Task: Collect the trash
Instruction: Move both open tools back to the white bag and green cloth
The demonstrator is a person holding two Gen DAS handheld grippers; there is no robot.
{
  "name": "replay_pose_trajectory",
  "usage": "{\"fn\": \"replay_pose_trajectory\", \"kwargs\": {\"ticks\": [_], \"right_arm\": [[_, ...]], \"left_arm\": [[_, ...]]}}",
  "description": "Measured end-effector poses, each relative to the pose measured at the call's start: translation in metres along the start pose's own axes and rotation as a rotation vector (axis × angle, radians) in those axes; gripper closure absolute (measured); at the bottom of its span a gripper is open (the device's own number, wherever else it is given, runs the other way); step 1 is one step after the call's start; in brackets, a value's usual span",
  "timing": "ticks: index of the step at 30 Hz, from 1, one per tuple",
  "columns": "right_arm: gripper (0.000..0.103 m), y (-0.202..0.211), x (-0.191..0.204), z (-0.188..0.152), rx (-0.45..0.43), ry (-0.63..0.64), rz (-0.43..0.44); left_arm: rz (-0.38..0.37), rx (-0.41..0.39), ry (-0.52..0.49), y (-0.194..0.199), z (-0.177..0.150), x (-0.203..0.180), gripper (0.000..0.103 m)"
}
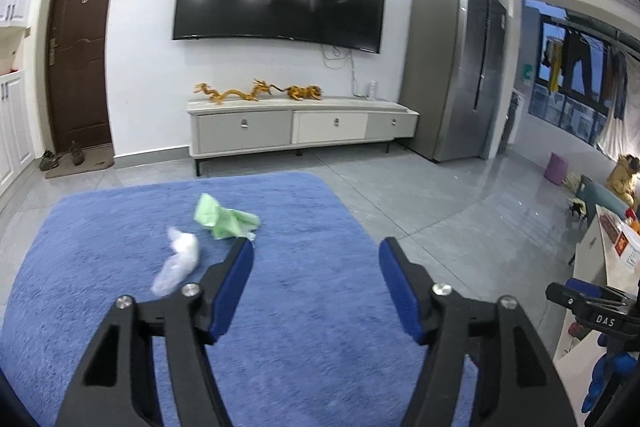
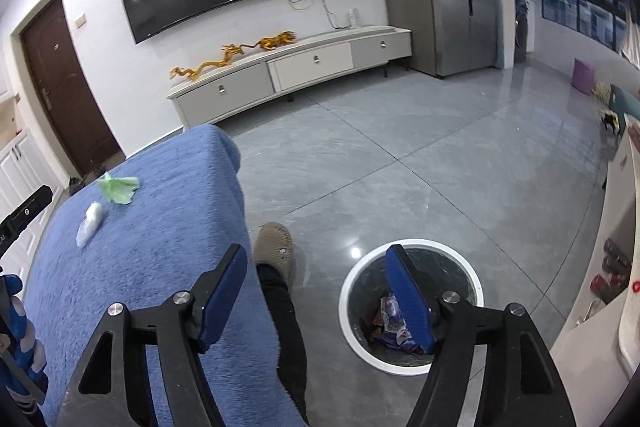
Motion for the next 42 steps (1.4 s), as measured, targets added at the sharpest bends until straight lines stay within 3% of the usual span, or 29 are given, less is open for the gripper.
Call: {"fn": "replay_pose_trajectory", "kwargs": {"ticks": [8,12,19,24,30,42], "right_arm": [[0.019,0.003,0.044,0.01,-0.02,0.093,0.014],[0.0,0.005,0.064,0.018,-0.051,0.134,0.024],[0.0,0.011,0.088,0.035,-0.144,0.137,0.107],[0.0,0.006,0.1,0.042,-0.173,0.139,0.154],[0.0,-0.02,0.128,0.043,-0.116,0.186,0.226],[0.0,-0.1,0.205,0.069,-0.017,0.28,0.384]], "left_arm": [[0.029,-0.065,0.05,0.022,-0.001,0.037,0.038],[0.039,-0.073,0.07,0.029,-0.003,0.056,0.038],[0.074,-0.032,0.103,0.029,-0.008,0.098,0.038],[0.14,-0.026,0.136,0.026,-0.01,0.138,0.038],[0.151,0.059,0.127,0.001,-0.017,0.167,0.038],[0.05,0.273,0.044,-0.094,-0.034,0.152,0.038]]}}
Point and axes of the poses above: each gripper's, at about its wrist camera, not at the fingertips, and y roughly against the way its jaws point, x to its left, z to its top, the point moved 7 cm from there along -y, roughly the way its jaws point, and after that the axes turned 5 degrees about y, right-handed, at the moved point
